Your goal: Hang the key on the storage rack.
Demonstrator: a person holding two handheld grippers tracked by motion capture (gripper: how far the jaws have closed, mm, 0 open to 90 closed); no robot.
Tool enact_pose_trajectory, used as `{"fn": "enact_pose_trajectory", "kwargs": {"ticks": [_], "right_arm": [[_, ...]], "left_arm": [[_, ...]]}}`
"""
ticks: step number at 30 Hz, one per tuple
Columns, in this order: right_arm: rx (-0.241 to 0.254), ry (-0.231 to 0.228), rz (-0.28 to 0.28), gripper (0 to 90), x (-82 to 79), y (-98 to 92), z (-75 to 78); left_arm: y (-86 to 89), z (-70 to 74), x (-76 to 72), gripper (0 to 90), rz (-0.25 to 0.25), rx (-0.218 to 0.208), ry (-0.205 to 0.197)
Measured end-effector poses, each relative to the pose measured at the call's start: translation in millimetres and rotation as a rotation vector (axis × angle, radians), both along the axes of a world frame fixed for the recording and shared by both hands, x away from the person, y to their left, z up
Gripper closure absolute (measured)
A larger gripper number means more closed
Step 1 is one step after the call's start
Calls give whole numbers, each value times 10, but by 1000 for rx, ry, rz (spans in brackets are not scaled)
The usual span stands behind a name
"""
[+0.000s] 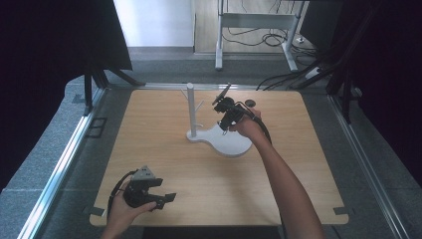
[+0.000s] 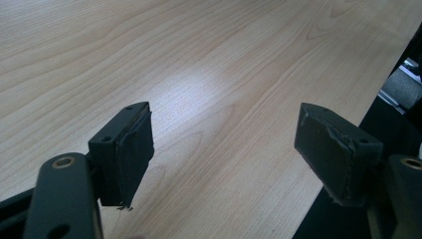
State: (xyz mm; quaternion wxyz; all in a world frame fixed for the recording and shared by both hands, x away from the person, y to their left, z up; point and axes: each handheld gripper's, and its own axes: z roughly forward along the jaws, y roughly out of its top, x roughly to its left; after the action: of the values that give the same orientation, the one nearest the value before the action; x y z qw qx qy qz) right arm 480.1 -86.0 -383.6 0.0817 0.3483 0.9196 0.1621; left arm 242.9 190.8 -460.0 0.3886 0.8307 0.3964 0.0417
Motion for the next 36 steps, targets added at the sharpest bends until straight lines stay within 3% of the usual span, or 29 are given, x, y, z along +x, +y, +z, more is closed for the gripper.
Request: {"fn": "enact_pose_trajectory", "kwargs": {"ticks": [12,36], "right_arm": [[4,8,-4,849,111,64,20],[25,-13,-18,848,325,233,208]], "left_arm": [[8,9,-1,239,8,-4,-6],[44,34,-8,241,15,-21,-19]]}}
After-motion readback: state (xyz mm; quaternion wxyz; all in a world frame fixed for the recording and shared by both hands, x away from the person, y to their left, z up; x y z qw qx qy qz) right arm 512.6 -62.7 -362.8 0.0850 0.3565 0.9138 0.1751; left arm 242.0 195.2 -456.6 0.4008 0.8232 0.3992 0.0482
